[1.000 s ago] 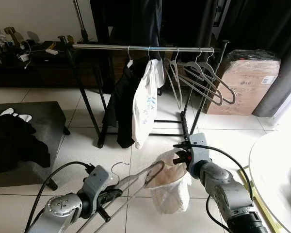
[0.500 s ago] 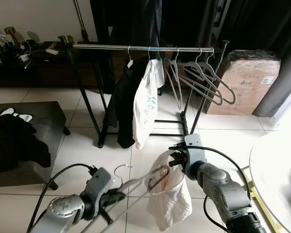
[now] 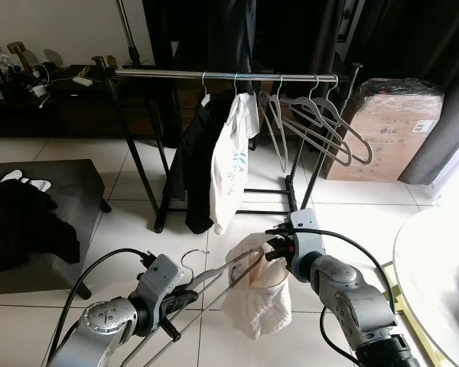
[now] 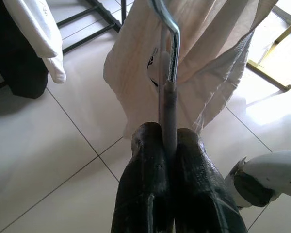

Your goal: Hang hanger

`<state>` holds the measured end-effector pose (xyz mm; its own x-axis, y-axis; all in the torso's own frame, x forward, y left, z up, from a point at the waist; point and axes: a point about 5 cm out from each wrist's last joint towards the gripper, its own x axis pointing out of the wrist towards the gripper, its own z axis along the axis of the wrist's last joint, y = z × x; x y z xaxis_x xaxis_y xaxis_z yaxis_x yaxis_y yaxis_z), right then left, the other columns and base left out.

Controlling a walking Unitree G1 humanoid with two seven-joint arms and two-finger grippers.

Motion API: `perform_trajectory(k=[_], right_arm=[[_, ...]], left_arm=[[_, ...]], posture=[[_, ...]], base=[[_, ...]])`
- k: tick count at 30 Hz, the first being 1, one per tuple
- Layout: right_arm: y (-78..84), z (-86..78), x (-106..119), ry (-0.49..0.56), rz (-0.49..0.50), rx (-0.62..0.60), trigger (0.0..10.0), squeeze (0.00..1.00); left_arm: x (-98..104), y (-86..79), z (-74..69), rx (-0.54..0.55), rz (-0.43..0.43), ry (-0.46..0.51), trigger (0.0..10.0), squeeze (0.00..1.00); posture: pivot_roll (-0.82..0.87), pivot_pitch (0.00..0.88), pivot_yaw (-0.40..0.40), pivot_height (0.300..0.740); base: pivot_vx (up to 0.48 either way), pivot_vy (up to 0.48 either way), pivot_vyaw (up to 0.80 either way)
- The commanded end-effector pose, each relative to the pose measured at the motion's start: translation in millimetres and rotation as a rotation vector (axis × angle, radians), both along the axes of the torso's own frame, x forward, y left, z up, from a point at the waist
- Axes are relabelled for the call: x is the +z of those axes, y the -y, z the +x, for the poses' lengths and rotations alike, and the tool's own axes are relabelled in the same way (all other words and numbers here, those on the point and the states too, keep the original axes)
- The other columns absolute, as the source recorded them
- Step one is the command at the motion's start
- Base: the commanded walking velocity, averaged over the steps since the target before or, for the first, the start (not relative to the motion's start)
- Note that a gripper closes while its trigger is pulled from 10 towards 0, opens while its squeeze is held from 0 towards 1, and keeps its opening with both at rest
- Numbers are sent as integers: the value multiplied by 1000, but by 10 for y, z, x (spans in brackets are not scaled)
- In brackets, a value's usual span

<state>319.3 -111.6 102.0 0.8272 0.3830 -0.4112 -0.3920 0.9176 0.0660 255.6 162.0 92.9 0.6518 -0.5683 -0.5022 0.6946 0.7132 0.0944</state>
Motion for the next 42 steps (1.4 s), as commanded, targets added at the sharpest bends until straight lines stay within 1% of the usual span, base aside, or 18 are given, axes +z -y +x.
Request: perform_trajectory(k=[1,3,5,8,16,21,29,33,35,36,37,39,42], right_arm=[[-26,-7,65,34,-6,17,10000,0],[-12,-2,50,34,-18,4,10000,0],[16,9,36,30,-22,-28,10000,0],[19,13,38,30,-18,-34,10000,0],[-29,0,70,30,6,-11,10000,0],[-90,-20,114,37,21,39,10000,0],[-162,-42,177,48,36,94,10000,0],[-174,-55,212,51,39,112,10000,0],[-178,-60,222,51,38,118,10000,0],[-177,-62,226,51,35,120,10000,0],[-177,-62,226,51,35,120,10000,0],[-173,-62,227,50,34,117,10000,0],[-171,-63,230,48,32,111,10000,0]], left_arm=[[-10,-2,-42,-21,18,-13,10000,0],[-15,-20,-64,-30,40,-19,10000,0],[-26,-71,-62,-3,77,-9,10000,0],[-27,-78,-57,7,74,-7,10000,0],[-42,2,-41,-12,51,-5,10000,0],[-61,42,-55,-38,26,-27,10000,0],[-85,62,-82,-59,14,-58,10000,0],[-85,27,-40,-20,42,-28,10000,0],[-72,18,1,3,58,-3,10000,0],[-63,7,40,33,65,10,10000,0],[-63,7,40,33,65,10,10000,0],[-52,2,72,45,98,33,10000,0],[-48,-3,95,69,101,44,10000,0]], posture=[[83,137,-18,740],[84,138,-17,740],[87,138,-17,740],[88,139,-16,740],[82,138,-17,740],[78,138,-16,740],[80,138,-15,740],[79,138,-16,740],[79,138,-17,740],[79,138,-16,740],[79,138,-16,740],[78,137,-16,740],[79,138,-15,740]], base=[[0,0,0],[0,0,0],[0,0,0],[0,0,0],[0,0,0],[0,0,0],[0,0,0],[0,0,0],[0,0,0],[0,0,0],[0,0,0],[0,0,0],[0,0,0]])
